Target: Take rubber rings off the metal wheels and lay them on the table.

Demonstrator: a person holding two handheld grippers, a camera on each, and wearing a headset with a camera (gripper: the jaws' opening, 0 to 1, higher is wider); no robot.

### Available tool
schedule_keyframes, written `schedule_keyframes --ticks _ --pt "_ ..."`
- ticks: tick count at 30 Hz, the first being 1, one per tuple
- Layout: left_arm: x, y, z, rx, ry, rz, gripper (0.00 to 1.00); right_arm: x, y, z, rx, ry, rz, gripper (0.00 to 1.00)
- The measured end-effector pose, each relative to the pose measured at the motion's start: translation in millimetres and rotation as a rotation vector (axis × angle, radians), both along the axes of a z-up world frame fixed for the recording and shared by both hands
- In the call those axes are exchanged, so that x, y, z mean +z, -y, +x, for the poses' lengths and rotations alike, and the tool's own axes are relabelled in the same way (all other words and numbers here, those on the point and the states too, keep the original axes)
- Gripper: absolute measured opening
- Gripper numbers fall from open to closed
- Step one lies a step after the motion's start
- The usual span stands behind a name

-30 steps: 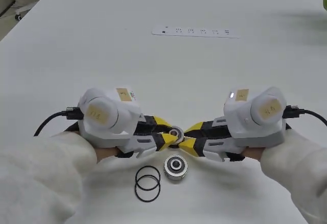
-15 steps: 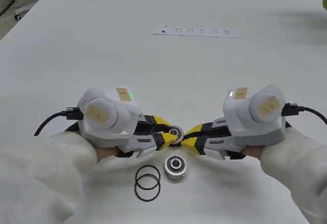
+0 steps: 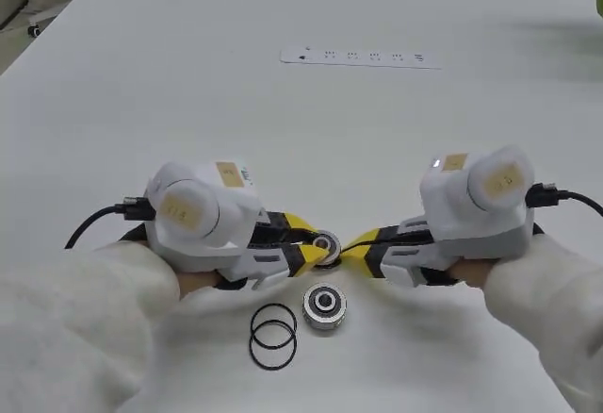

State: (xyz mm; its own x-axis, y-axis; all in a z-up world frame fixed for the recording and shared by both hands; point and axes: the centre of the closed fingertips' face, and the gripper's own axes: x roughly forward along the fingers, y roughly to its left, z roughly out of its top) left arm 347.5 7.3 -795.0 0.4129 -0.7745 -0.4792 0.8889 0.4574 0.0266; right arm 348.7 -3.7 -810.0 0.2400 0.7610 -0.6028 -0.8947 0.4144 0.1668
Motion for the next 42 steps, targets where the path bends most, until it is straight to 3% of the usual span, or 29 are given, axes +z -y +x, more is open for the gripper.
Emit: schedule_keyframes --ticks 12,17,42 --pt "0.1 1.2 -1.6 -0.009 -0.001 0.001 0.13 4.9 2.6 -0.6 -0.065 -0.076 0.053 0.0" --pt "0.1 2.0 -2.4 -0.014 -0.002 0.0 0.13 11.8 2.3 1.6 -0.118 -0.123 0.11 0.0" --pt "-0.7 2.1 -2.1 -0.021 0.009 0.004 0.13 16.5 -5.6 -1.7 -0.104 -0.12 0.122 0.0"
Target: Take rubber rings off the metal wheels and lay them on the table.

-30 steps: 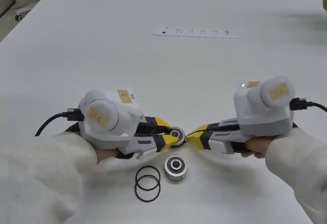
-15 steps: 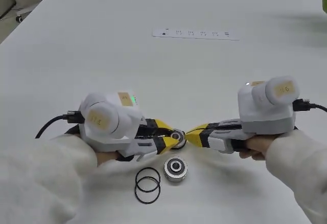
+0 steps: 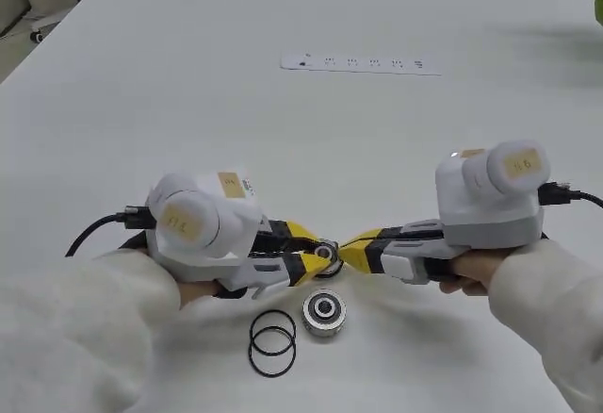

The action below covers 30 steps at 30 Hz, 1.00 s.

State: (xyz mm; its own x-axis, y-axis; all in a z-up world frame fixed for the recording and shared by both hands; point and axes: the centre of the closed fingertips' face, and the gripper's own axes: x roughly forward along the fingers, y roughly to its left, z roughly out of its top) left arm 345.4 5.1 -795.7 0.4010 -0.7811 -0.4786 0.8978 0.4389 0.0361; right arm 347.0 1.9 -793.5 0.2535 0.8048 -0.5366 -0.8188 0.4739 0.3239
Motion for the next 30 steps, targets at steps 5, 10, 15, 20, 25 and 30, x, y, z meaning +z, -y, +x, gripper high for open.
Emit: schedule_keyframes --ticks 5,10,15,20,25,30 --pt "-0.1 0.1 0.0 0.0 0.002 0.001 0.13 1.2 -1.4 -1.3 0.003 0.0 0.002 0.0" --pt "0.0 0.1 0.0 0.0 0.004 0.001 0.13 1.8 -1.9 -1.0 0.006 0.0 0.003 0.0" --pt "0.2 0.1 -0.2 0.0 0.004 -0.003 0.13 2.6 -2.8 -0.6 0.005 -0.007 0.013 0.0" --pt "0.4 0.1 -0.2 0.001 0.004 -0.005 0.13 4.6 -4.7 -1.4 0.009 -0.007 0.02 0.0" --pt "0.5 0.1 0.0 0.001 0.004 -0.009 0.13 6.4 -6.6 -2.2 0.015 -0.006 0.026 0.0" --pt "0.5 0.0 0.1 0.002 0.004 -0.01 0.13 9.8 -9.7 -3.6 0.023 -0.003 0.038 0.0"
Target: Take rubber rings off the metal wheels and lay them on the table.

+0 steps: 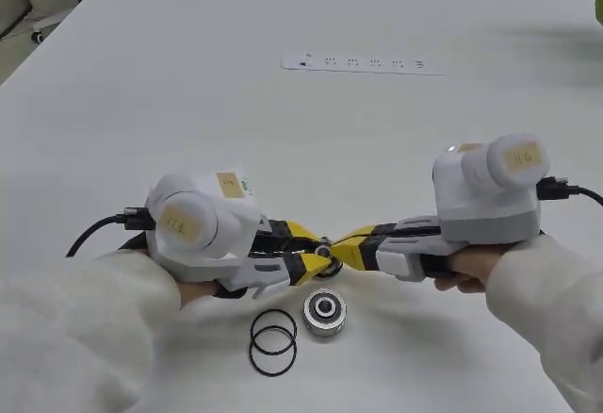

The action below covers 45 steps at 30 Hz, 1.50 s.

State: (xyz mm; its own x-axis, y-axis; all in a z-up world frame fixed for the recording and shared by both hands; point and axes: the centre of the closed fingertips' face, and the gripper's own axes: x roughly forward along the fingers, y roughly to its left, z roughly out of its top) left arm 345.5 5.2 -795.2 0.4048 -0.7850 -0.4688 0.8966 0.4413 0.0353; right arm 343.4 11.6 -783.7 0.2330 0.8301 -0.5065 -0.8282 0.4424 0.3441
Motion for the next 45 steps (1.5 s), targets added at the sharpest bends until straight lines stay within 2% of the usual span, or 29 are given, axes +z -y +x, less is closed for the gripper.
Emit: schedule_keyframes --ticks 1,2,3,4,6,9,11,12,13,18,21,23,29,31,37,45 --pt "0.0 0.0 0.1 0.001 0.0 0.0 0.13 0.7 -0.9 -1.0 0.009 0.005 0.002 0.0" --pt "0.0 0.1 0.3 0.003 -0.001 -0.001 0.13 9.2 -6.5 0.0 0.008 0.022 0.05 0.0" --pt "0.0 0.1 0.4 0.003 -0.001 -0.002 0.13 10.5 -4.2 0.9 -0.001 0.01 0.048 0.0" --pt "0.0 0.1 0.4 0.004 -0.002 -0.002 0.13 11.5 -3.5 3.5 -0.007 0.018 0.042 0.0" --pt "0.0 0.0 0.7 0.009 -0.003 -0.004 0.13 6.4 -1.8 2.9 0.002 0.045 0.006 0.0" --pt "-0.1 0.1 0.8 0.016 -0.004 -0.004 0.13 -2.6 1.6 1.9 0.005 0.03 -0.019 0.0" --pt "0.0 0.4 0.9 0.023 -0.011 -0.008 0.14 -1.8 2.7 3.0 -0.001 0.027 -0.021 0.0" --pt "0.3 0.5 1.3 0.03 -0.023 -0.011 0.14 -0.9 2.8 3.5 -0.005 0.026 -0.019 0.0" --pt "0.8 0.8 1.4 0.045 -0.052 -0.022 0.14 -0.3 4.4 5.4 -0.012 0.03 -0.019 0.0" --pt "5.5 0.7 -0.7 0.022 -0.052 -0.004 0.17 -1.9 7.7 7.5 -0.02 0.023 -0.027 0.0" --pt "14.2 1.1 -1.3 0.011 -0.051 -0.018 0.2 -0.7 8.0 8.5 -0.023 0.024 -0.024 0.0" --pt "22.5 0.0 -0.3 0.004 -0.025 -0.019 0.23 1.1 8.4 10.2 -0.029 0.031 -0.021 0.0" --pt "50.6 -9.2 4.0 0.036 0.003 -0.061 0.31 10.1 11.3 15.4 -0.057 0.039 0.001 0.0" --pt "63.1 -13.2 4.0 0.038 0.044 -0.059 0.32 12.2 12.3 16.0 -0.062 0.039 0.01 0.0" --pt "86.4 -21.4 -0.9 0.035 0.092 -0.067 0.43 24.7 7.1 14.5 -0.062 0.056 0.035 0.0" --pt "103.7 -34.1 -8.0 0.065 0.111 -0.093 0.55 42.2 -3.9 5.7 -0.041 0.061 0.08 0.0"
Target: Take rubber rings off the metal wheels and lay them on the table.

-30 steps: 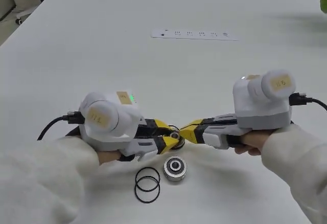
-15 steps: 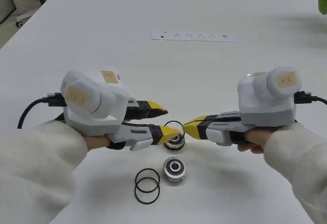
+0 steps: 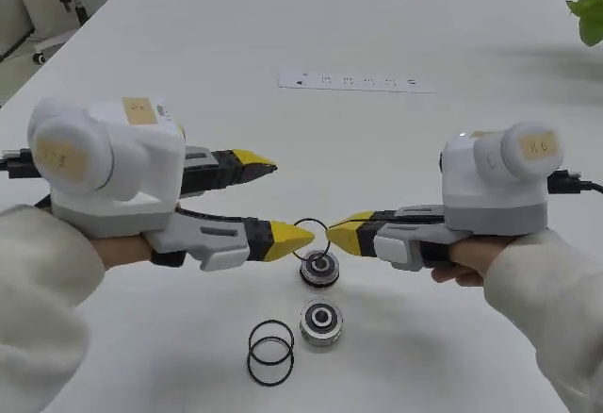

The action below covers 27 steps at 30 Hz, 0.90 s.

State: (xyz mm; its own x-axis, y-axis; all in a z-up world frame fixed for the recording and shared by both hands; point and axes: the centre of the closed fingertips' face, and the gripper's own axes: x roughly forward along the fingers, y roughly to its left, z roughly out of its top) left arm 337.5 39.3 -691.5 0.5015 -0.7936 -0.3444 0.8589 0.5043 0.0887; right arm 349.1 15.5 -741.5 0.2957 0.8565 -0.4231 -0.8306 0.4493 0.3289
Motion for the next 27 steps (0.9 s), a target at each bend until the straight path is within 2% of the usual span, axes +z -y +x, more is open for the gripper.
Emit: schedule_keyframes --ticks 4,11,13,17,21,27 --pt "4.1 -6.2 -6.1 0.006 0.012 0.005 0.61 5.6 -5.5 -3.1 0.007 -0.015 0.03 0.0" --pt "9.8 -25.4 -14.1 0.057 0.004 -0.046 0.73 11.5 -17.1 -16.1 0.033 -0.038 0.054 0.0" --pt "8.6 -32.8 -17.1 0.09 -0.012 -0.062 0.75 11.3 -21.0 -19.9 0.045 -0.043 0.055 0.0" --pt "5.6 -40.4 -28.3 0.109 -0.026 -0.069 0.78 5.3 -26.3 -26.4 0.08 -0.062 0.041 0.0" --pt "1.0 -41.5 -37.7 0.108 -0.035 -0.052 0.8 -0.6 -32.7 -37.0 0.113 -0.075 0.023 0.0" --pt "-15.5 -43.8 -51.5 0.089 -0.071 0.006 0.82 -14.6 -39.6 -50.8 0.176 -0.102 -0.016 0.0"
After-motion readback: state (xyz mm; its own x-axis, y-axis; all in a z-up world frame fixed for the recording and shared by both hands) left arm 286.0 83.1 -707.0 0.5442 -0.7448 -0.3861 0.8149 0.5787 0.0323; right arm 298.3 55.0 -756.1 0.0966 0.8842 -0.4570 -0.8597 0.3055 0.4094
